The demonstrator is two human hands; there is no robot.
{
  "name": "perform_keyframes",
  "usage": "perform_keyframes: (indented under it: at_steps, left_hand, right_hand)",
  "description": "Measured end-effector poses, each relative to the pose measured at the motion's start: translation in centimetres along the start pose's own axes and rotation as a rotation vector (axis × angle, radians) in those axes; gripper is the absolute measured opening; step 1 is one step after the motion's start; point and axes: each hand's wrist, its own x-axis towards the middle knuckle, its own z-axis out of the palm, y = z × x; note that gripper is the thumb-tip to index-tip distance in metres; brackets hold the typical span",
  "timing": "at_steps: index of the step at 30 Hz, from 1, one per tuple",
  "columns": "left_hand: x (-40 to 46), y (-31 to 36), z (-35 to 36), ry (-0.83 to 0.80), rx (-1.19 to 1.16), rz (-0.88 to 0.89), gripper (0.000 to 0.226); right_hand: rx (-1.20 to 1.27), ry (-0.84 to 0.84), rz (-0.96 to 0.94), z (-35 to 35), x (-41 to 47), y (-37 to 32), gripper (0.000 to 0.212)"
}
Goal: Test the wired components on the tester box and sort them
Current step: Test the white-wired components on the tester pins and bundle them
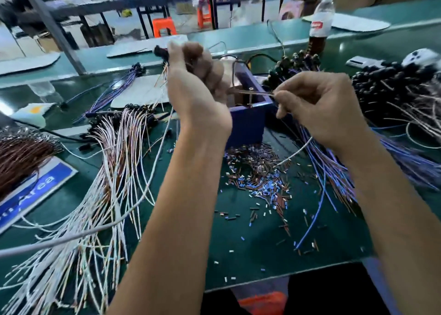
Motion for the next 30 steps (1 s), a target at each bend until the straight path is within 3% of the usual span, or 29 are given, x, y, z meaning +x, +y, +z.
perform_keyframes:
  at_steps: [2,6,8,13,17,20,25,30]
  left_hand:
    - [0.1,-2.0,-1.8,-0.088,0.053,0.117,0.046]
    - [-2.0,-6.6,-5.2,-0.395,0.776,0.595,0.043]
    - [-2.8,-8.5,-6.6,-0.486,0.972,0.672,0.043]
    - [-2.8,-11.0,-8.3,-0.408,0.972,0.670,0.049]
    - [-2.3,-11.1,-8.9,-0.321,0.943,0.699,0.059]
    - [-1.8,-10.8,-9.2,-0.151,0.909,0.788,0.060]
    - [-1.1,-10.4,-10.0,0.005,0.852,0.891,0.045]
    - [-1.4,-10.6,-10.1,0.008,0.893,0.894,0.044]
  right_hand:
    - [-0.128,-0.016,0.004,-0.4,-0.2,0.6,0.005]
    - [-0.336,-0.079,-0.032,0.6,-1.2,1.5,0.007]
    - [-0.439,-0.060,0.009,0.8,-1.6,2.4,0.015]
    - [-0.957,-0.054,0.339,-0.9,-1.8,5.2,0.056]
    - [-1.065,0.028,0.401,-1.5,-3.0,6.1,0.094]
    - [-1.111,-0.067,0.572,-2.0,-3.3,7.0,0.127]
    - [-1.186,-0.092,0.558,-2.4,-3.1,8.0,0.127]
    - [-1.230,-0.196,0.538,-3.3,-2.4,8.5,0.129]
